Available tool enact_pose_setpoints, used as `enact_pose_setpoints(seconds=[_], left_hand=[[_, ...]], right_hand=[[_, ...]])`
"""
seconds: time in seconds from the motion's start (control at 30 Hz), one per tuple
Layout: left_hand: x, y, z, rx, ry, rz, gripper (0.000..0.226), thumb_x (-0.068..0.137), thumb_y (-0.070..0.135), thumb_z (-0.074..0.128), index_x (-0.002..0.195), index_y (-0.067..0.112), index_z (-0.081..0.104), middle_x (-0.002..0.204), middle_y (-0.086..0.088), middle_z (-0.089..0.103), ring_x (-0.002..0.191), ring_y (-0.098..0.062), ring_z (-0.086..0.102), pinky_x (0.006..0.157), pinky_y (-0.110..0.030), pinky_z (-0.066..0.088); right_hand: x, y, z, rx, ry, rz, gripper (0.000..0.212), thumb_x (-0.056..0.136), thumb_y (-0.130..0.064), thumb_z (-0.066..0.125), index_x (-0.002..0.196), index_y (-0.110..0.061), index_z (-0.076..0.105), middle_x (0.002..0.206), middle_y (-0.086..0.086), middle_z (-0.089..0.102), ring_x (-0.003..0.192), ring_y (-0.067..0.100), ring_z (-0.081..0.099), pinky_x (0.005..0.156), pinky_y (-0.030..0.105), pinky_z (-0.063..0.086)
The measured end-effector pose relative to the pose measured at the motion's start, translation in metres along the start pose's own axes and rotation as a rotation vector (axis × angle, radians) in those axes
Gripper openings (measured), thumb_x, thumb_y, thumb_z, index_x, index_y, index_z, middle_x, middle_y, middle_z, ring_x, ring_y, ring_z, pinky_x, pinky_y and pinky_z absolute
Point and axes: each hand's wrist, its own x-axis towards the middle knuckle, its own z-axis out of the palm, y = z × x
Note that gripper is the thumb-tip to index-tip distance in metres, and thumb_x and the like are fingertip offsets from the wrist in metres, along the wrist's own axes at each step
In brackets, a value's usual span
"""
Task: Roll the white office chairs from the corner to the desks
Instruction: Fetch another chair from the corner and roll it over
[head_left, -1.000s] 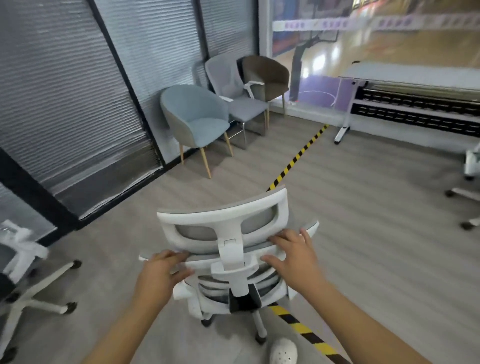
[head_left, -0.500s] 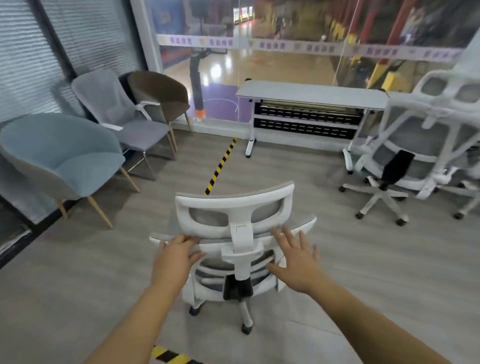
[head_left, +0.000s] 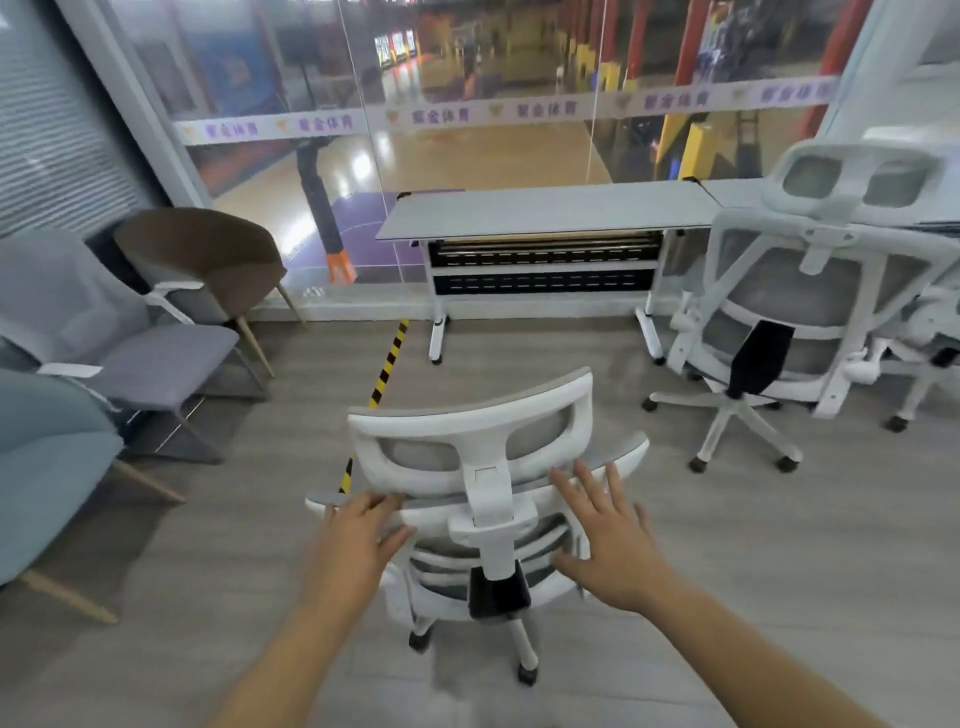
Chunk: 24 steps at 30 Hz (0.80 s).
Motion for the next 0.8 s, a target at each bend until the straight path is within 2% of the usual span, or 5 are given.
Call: enact_pose_setpoints(seconds=[0.07,0.23,0.47,0.6,0.8], left_hand=[[0.048,0.011,0.008,0.0,0.009,0.013,0.052,0.081,0.057,0.049,0.115,0.023,0.07,0.111,0.0,0.065,0.097,-0.024,0.057,0.082,-0.041,0.047],[0.157,0.018,0.027,-0.051,-0.02,-0.015,0.037,0.086,0.033,0.068,0.122,0.023,0.066,0.121,-0.001,0.061,0.108,-0.025,0.052,0.093,-0.041,0.042],[0.323,-0.003,0.057,-0.084,-0.079,0.047,0.037,0.087,0.038,0.066,0.123,0.031,0.063,0.119,0.007,0.058,0.107,-0.022,0.055,0.095,-0.047,0.046],[0.411,-0.01,0.076,-0.081,-0.043,0.11,0.036,0.085,0.032,0.071,0.12,0.026,0.066,0.116,0.002,0.06,0.101,-0.026,0.056,0.094,-0.053,0.044],[0.53,-0.007,0.086,-0.003,-0.143,0.141,0.037,0.088,0.038,0.064,0.123,0.028,0.063,0.124,-0.002,0.059,0.112,-0.026,0.057,0.101,-0.056,0.039]], right_hand=[[0.042,0.016,-0.02,0.003,-0.006,0.0,0.095,0.084,-0.057,0.056,0.148,-0.053,-0.013,0.153,-0.023,-0.027,0.145,0.019,-0.03,0.119,0.058,0.003],[0.136,0.044,-0.051,-0.006,-0.004,0.029,0.096,0.082,-0.059,0.057,0.147,-0.054,-0.013,0.159,-0.019,-0.021,0.146,0.021,-0.028,0.119,0.057,0.006],[0.27,0.068,-0.09,-0.011,0.021,0.084,0.095,0.083,-0.054,0.059,0.149,-0.052,-0.009,0.162,-0.016,-0.018,0.148,0.023,-0.024,0.119,0.056,0.008],[0.344,0.077,-0.107,-0.032,0.025,0.155,0.093,0.084,-0.052,0.06,0.15,-0.051,-0.006,0.162,-0.016,-0.016,0.149,0.023,-0.021,0.118,0.059,0.011],[0.448,0.071,-0.146,-0.003,0.036,0.302,0.082,0.086,-0.04,0.059,0.151,-0.044,0.01,0.163,-0.013,-0.003,0.151,0.024,-0.012,0.116,0.062,0.01]])
